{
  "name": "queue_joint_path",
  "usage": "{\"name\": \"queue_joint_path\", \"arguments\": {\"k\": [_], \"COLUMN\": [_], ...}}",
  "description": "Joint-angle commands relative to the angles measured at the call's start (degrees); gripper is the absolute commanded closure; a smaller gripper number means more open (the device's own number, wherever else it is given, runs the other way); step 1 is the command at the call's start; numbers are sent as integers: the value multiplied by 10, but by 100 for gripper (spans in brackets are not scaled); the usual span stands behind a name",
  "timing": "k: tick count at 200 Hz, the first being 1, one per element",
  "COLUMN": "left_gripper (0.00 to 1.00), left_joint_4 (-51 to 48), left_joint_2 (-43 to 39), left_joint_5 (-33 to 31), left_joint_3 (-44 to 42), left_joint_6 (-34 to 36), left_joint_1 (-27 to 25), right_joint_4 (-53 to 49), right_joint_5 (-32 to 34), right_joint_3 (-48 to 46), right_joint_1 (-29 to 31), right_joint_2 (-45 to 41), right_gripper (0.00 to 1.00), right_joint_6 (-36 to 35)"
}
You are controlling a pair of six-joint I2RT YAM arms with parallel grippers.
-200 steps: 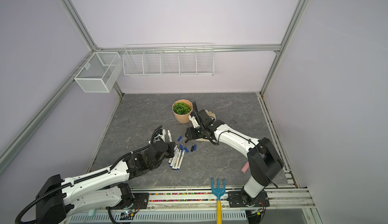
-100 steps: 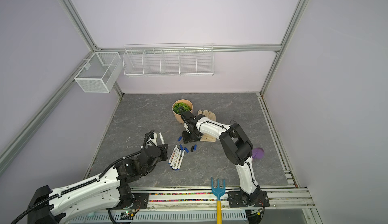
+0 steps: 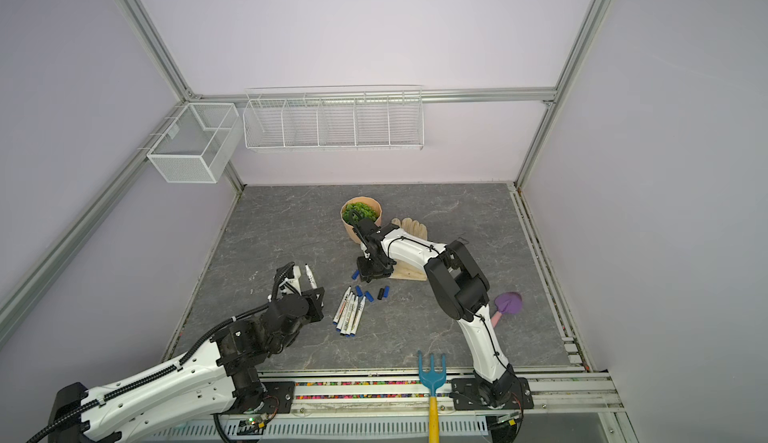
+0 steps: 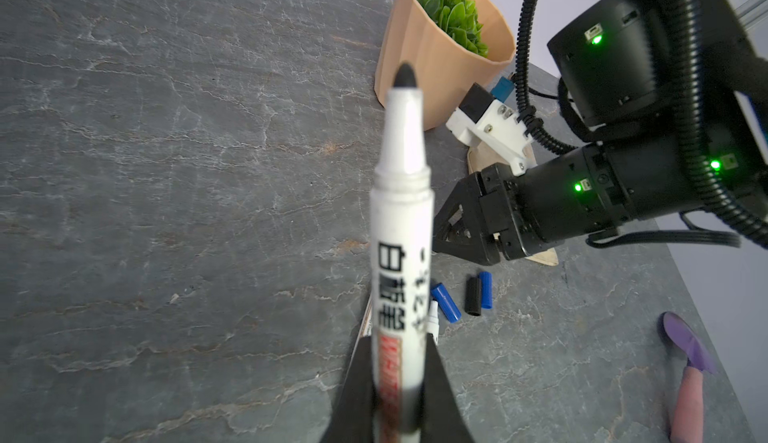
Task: Insert the pens into the pen caps
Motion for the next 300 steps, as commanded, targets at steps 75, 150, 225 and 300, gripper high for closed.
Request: {"name": "queue_joint_path", "arguments": {"k": [75, 150, 225, 300], "left_gripper": [100, 100, 100, 100], "left_joint_4": [3, 16, 62, 161], "left_joint_2": [30, 45, 63, 139], "left_joint_5": [8, 32, 135, 263], "left_joint_3": [13, 22, 28, 53], "left_joint_6": [5, 20, 86, 138], "left_joint_1": [2, 2, 2, 2], "right_joint_4": [-27, 2, 13, 284], "right_joint_5": [173, 173, 169, -50], "right_joint_3": [-17, -1, 14, -286], "right_joint_1": [25, 27, 25, -59], "right_joint_2": [12, 28, 30, -370], "right_gripper": [66, 67, 87, 93], "right_joint_6": [-8, -26, -43, -27]}}
